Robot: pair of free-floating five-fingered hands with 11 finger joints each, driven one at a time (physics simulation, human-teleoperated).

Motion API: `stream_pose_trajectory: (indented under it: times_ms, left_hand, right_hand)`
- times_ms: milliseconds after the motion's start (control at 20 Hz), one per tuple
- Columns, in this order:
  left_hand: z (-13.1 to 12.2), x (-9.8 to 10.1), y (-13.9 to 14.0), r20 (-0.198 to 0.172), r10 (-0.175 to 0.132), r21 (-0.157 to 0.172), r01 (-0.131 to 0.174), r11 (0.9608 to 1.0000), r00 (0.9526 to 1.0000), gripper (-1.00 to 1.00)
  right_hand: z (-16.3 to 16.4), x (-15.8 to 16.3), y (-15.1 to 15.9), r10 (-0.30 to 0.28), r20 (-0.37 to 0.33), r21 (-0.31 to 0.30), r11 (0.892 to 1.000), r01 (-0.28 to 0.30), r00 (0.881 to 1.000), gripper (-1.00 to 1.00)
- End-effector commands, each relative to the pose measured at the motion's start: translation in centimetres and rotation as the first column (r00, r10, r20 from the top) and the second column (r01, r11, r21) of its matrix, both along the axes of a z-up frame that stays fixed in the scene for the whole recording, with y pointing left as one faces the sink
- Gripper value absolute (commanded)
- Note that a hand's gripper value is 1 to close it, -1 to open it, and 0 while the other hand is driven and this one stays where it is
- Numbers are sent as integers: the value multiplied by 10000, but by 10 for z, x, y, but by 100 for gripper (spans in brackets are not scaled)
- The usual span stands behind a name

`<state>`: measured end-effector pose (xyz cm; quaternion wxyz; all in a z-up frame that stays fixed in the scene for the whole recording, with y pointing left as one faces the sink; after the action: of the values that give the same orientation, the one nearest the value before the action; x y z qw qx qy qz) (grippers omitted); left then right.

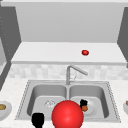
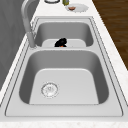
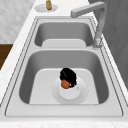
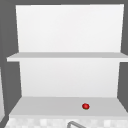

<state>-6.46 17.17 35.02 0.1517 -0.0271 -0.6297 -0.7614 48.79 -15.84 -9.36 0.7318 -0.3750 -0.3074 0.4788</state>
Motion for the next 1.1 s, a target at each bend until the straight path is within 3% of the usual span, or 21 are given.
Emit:
stream_pose_trajectory:
  times_ms: [0,300,750,800,1050]
  left_hand:
    - [0,0,0,0,0,0,0,10000,10000,0]
    - [0,0,0,0,0,0,0,10000,10000,0]
    - [0,0,0,0,0,0,0,10000,10000,0]
    - [0,0,0,0,0,0,0,10000,10000,0]
    - [0,0,0,0,0,0,0,10000,10000,0]
  right_hand:
    - [-12,3,-3,173,521,-4,9999,-173,9985,100]
    - [-13,14,-13,-270,1112,199,9995,249,9934,100]
    - [-12,31,-14,-337,906,236,9992,317,9953,100]
    - [-11,34,-14,-263,857,242,9994,244,9960,-100]
    - [-1,37,-24,-33,396,206,9998,24,9992,-100]
